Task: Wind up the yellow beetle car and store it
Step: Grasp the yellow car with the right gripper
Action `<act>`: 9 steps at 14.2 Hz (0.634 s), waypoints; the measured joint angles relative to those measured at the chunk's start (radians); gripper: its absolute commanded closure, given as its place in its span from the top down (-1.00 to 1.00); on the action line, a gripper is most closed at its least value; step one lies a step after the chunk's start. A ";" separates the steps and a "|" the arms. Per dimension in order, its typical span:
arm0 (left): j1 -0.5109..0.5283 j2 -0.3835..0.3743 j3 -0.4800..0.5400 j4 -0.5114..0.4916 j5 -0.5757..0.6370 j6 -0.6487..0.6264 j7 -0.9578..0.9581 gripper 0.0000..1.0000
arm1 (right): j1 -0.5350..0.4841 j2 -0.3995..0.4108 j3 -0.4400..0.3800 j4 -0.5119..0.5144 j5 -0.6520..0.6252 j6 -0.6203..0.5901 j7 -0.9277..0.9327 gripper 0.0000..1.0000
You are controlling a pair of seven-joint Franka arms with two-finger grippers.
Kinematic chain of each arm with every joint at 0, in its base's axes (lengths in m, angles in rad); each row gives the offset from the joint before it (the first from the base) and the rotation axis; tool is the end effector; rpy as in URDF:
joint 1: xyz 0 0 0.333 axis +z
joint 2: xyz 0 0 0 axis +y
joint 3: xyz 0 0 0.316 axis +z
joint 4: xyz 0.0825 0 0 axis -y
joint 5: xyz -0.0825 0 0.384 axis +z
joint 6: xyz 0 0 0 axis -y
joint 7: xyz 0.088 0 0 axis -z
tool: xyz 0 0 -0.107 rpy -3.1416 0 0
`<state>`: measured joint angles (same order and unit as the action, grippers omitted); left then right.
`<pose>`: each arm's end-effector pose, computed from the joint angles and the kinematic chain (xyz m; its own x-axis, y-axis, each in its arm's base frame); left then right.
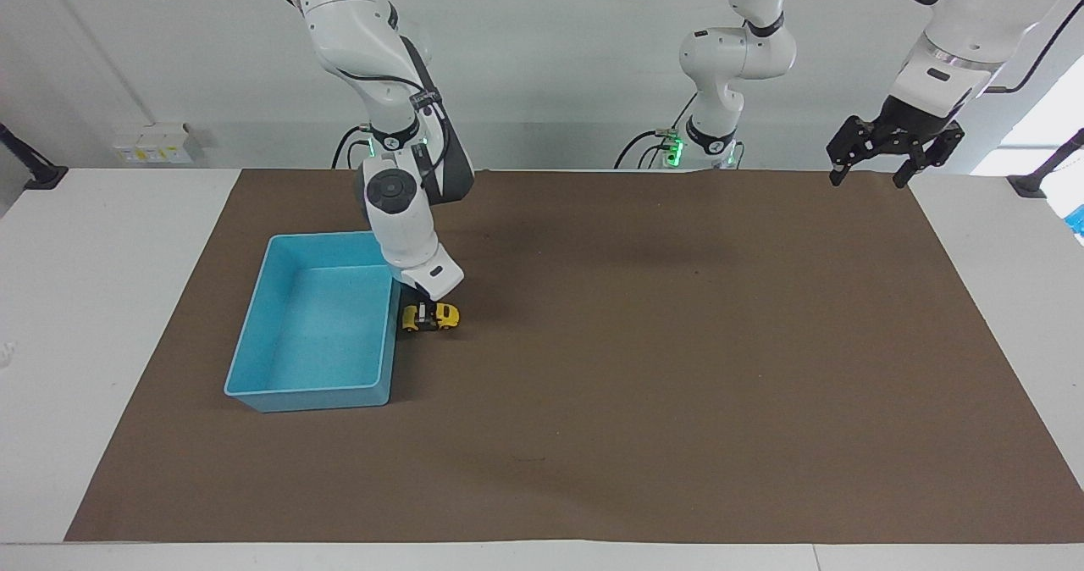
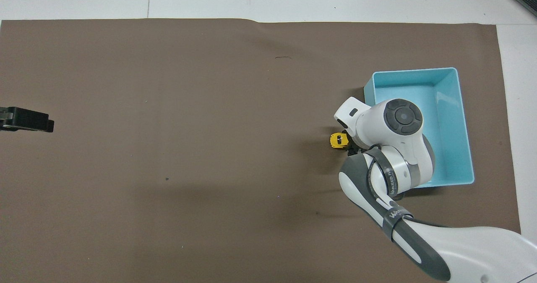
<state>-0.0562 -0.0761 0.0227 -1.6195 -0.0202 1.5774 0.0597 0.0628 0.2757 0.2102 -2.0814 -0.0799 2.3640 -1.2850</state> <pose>0.5311 -0.0194 0.6434 0.9951 -0.0929 0.0352 -0.0936 -0.9954 0.0199 0.5634 0.1541 0.2981 -0.0357 0.9994 0.0040 0.9993 0.0356 0.0137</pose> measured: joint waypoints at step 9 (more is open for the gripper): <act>0.000 0.000 0.000 0.000 0.000 0.000 0.000 1.00 | 0.036 0.014 0.002 0.115 -0.001 -0.068 0.000 -1.00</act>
<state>-0.0562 -0.0761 0.0227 -1.6195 -0.0202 1.5774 0.0597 0.0992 0.2895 0.2120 -1.9660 -0.0805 2.2959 -1.2850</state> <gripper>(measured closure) 0.000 0.546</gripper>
